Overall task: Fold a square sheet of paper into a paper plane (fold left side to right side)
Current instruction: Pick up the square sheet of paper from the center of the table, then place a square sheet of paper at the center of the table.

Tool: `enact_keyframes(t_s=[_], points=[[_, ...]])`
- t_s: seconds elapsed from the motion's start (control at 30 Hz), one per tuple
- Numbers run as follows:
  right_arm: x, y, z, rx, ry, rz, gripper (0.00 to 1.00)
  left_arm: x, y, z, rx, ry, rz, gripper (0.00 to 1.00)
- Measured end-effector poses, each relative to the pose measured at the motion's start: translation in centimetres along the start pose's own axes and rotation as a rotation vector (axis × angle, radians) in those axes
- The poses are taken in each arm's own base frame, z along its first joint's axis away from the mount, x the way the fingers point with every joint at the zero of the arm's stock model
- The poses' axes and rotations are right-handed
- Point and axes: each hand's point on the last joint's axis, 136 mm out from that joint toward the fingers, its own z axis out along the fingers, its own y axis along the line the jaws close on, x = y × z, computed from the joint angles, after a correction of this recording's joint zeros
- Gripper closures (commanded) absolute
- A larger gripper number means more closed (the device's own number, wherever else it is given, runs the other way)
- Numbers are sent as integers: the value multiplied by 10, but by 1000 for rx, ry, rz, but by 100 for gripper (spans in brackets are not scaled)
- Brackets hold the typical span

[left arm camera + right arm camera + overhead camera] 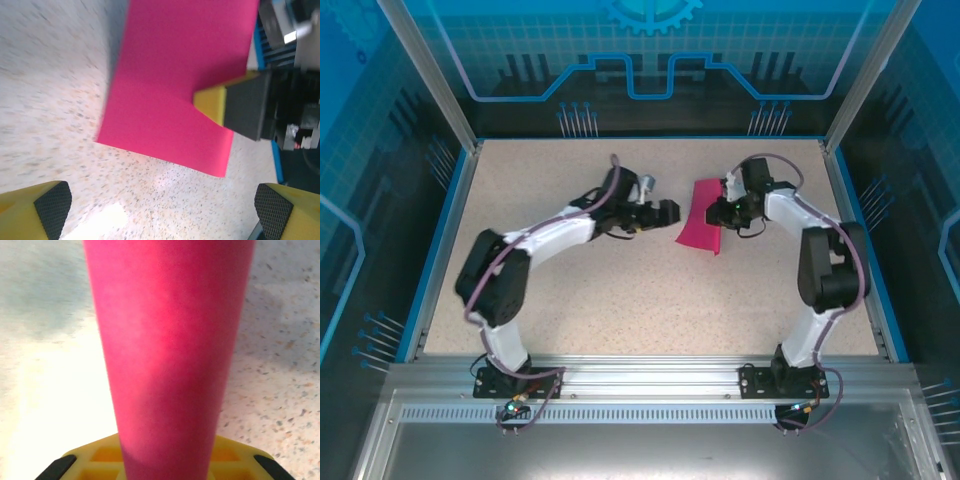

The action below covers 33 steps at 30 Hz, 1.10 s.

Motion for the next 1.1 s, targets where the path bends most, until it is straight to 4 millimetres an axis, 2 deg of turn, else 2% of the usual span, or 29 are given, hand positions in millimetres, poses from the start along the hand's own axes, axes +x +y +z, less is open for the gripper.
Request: enact_keyframes(t_s=[0.13,0.23,0.4,0.5,0.63,0.87,0.93,1.03,1.1], points=[[1,37,-37,-161,-96,-75,77,-18,7,-59,38,-112,-19,2],[4,69,-64,-281,-156,-151,77,-21,-3,-88,94,-149,-2,2],[21,120,-118,-464,-243,-287,76,-18,-55,-131,258,-176,105,1],[31,151,-146,-561,-274,-382,76,-14,-76,-150,327,-183,166,2],[54,182,-159,-682,-221,-454,75,-10,-94,-164,386,-174,207,2],[87,223,-176,-810,-132,-548,75,-3,-107,-170,458,-139,235,3],[93,231,-182,-832,-127,-573,75,-3,-115,-173,494,-139,253,8],[98,238,-188,-855,-121,-593,75,1,-127,-177,544,-129,288,23],[100,240,-188,-860,-116,-597,74,9,-135,-178,577,-105,315,38]])
